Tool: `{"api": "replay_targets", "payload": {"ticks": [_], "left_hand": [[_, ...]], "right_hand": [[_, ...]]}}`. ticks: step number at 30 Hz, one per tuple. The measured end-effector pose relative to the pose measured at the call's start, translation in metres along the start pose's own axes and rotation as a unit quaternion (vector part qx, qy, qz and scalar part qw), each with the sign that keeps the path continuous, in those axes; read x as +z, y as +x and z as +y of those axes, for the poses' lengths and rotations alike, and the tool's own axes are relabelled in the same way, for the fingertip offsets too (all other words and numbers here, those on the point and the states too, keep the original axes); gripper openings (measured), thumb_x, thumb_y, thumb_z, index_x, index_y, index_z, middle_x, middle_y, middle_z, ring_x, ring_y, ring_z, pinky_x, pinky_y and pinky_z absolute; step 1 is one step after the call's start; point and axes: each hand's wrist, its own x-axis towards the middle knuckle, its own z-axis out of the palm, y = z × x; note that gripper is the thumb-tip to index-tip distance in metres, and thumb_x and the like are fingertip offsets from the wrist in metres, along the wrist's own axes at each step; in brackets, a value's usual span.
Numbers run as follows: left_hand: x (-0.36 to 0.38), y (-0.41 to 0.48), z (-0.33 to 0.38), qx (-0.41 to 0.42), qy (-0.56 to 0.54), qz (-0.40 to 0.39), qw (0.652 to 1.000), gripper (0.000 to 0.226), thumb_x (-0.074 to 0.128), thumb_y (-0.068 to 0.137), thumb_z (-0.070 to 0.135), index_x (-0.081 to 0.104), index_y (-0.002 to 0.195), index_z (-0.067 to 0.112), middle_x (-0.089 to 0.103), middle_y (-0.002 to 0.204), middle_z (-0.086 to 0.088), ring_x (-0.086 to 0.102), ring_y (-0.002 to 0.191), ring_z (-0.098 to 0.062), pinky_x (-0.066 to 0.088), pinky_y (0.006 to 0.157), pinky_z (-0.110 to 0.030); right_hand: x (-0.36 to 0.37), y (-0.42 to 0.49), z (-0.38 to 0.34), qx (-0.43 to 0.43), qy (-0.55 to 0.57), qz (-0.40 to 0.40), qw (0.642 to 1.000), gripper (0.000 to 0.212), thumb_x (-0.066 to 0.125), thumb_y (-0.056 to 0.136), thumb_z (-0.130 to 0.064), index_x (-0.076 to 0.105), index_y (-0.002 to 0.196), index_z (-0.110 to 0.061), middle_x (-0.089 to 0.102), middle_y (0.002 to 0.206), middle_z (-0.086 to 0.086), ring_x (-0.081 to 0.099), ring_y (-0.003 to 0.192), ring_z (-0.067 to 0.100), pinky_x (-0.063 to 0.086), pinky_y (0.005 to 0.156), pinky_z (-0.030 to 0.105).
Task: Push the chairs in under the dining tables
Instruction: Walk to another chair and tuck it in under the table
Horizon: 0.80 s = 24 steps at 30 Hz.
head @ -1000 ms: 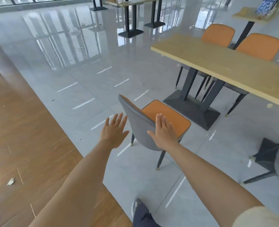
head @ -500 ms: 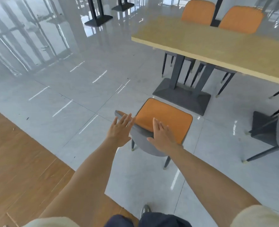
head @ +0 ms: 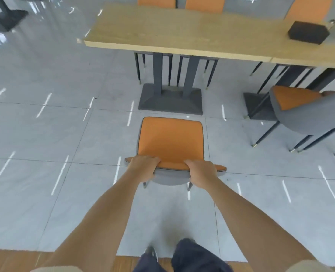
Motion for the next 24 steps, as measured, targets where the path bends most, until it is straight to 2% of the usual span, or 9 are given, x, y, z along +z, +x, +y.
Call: {"api": "replay_targets", "payload": {"ticks": [5, 9, 11, 16, 21, 24], "left_hand": [[-0.001, 0.013, -0.014, 0.052, 0.006, -0.007, 0.999, 0.029, 0.049, 0.090, 0.015, 0.047, 0.119, 0.013, 0.061, 0.109, -0.007, 0.059, 0.102, -0.030, 0.039, 0.070, -0.034], [-0.005, 0.032, -0.027, 0.067, 0.007, -0.003, 0.998, 0.035, 0.051, 0.091, 0.019, 0.046, 0.126, 0.017, 0.060, 0.113, -0.006, 0.059, 0.102, -0.029, 0.043, 0.073, -0.036], [-0.008, 0.045, -0.034, 0.070, 0.003, 0.003, 0.998, 0.039, 0.053, 0.091, 0.021, 0.044, 0.129, 0.018, 0.060, 0.116, -0.005, 0.058, 0.106, -0.028, 0.046, 0.079, -0.037], [-0.020, 0.089, -0.048, 0.072, -0.003, 0.025, 0.997, 0.041, 0.054, 0.090, 0.023, 0.043, 0.129, 0.020, 0.061, 0.116, -0.004, 0.058, 0.107, -0.027, 0.048, 0.083, -0.038], [-0.046, 0.148, -0.057, 0.069, -0.008, 0.036, 0.997, 0.042, 0.057, 0.089, 0.026, 0.044, 0.128, 0.021, 0.062, 0.114, -0.004, 0.059, 0.104, -0.027, 0.049, 0.083, -0.038], [-0.065, 0.183, -0.061, 0.064, -0.008, 0.037, 0.997, 0.044, 0.056, 0.090, 0.027, 0.042, 0.131, 0.021, 0.061, 0.117, -0.004, 0.058, 0.107, -0.027, 0.048, 0.085, -0.038]], "right_hand": [[0.004, 0.012, 0.000, 0.006, 0.010, 0.038, 0.999, 0.039, 0.051, 0.077, -0.002, 0.054, 0.111, -0.021, 0.067, 0.094, 0.001, 0.064, 0.084, 0.025, 0.047, 0.065, 0.034], [-0.005, 0.028, 0.001, 0.009, -0.001, 0.039, 0.999, 0.040, 0.057, 0.072, 0.000, 0.054, 0.105, -0.022, 0.061, 0.085, -0.001, 0.057, 0.076, 0.023, 0.040, 0.059, 0.031], [-0.011, 0.040, 0.003, 0.009, -0.002, 0.042, 0.999, 0.044, 0.061, 0.072, 0.000, 0.053, 0.109, -0.023, 0.060, 0.086, -0.002, 0.053, 0.074, 0.022, 0.038, 0.060, 0.031], [-0.027, 0.080, 0.022, 0.006, 0.011, 0.055, 0.998, 0.051, 0.061, 0.076, -0.004, 0.051, 0.121, -0.026, 0.064, 0.103, -0.001, 0.060, 0.094, 0.024, 0.041, 0.070, 0.032], [-0.056, 0.134, 0.053, -0.006, 0.009, 0.073, 0.997, 0.045, 0.052, 0.081, -0.004, 0.052, 0.121, -0.025, 0.064, 0.102, 0.001, 0.059, 0.093, 0.025, 0.037, 0.066, 0.030], [-0.075, 0.167, 0.073, -0.012, 0.009, 0.075, 0.997, 0.043, 0.055, 0.079, -0.003, 0.053, 0.117, -0.024, 0.064, 0.099, 0.002, 0.059, 0.090, 0.025, 0.037, 0.065, 0.030]]}}
